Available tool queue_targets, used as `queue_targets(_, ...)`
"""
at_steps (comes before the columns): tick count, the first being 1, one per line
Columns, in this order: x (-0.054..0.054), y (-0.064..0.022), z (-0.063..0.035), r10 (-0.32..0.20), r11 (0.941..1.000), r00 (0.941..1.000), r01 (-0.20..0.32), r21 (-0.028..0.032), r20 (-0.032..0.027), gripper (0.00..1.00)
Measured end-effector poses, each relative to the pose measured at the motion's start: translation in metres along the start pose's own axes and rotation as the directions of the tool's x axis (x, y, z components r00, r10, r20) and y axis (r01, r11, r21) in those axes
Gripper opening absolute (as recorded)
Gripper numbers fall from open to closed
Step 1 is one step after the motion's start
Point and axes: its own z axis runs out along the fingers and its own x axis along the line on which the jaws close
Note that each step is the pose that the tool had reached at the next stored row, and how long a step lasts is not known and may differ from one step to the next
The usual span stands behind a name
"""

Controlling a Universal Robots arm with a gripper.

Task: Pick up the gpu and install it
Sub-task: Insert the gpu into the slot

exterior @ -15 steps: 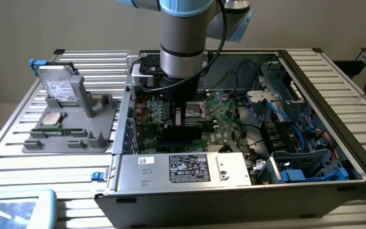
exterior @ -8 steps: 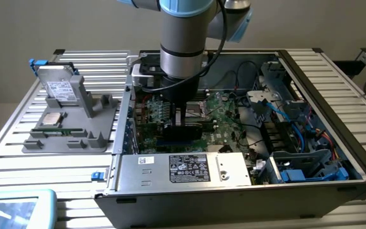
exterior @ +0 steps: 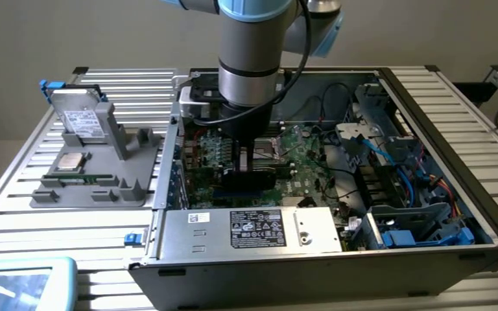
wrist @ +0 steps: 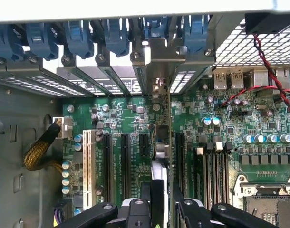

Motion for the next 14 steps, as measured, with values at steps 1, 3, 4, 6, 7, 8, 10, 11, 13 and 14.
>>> queue_targets(1,0.0000,-0.0001,0.0000,-0.002,1.0000,1.0000,0.002,0.0000,-0.0001,0.27)
queue_targets(3,0.0001,-0.0004,0.0000,-0.005,1.0000,1.0000,0.005,0.0001,0.0002,0.27)
queue_targets(4,0.0001,-0.0006,0.0000,-0.007,1.0000,1.0000,0.007,0.0002,0.0005,0.27)
queue_targets(6,0.0001,-0.0011,-0.0001,-0.012,0.9999,0.9999,0.012,0.0007,0.0003,0.27)
queue_targets(7,0.0003,-0.0011,-0.0001,-0.016,0.9999,0.9999,0.016,0.0010,0.0002,0.27)
queue_targets(8,0.0007,-0.0014,-0.0001,-0.021,0.9998,0.9998,0.021,0.0011,0.0004,0.27)
queue_targets(10,0.0007,-0.0014,-0.0001,-0.031,0.9995,0.9995,0.031,0.0023,-0.0001,0.27)
queue_targets(11,0.0007,-0.0014,0.0000,-0.035,0.9994,0.9994,0.035,0.0029,-0.0002,0.27)
queue_targets(13,0.0007,-0.0014,0.0000,-0.041,0.9992,0.9992,0.041,0.0059,-0.0005,0.27)
queue_targets(14,0.0007,-0.0013,0.0000,-0.042,0.9991,0.9991,0.042,0.0079,-0.0005,0.27)
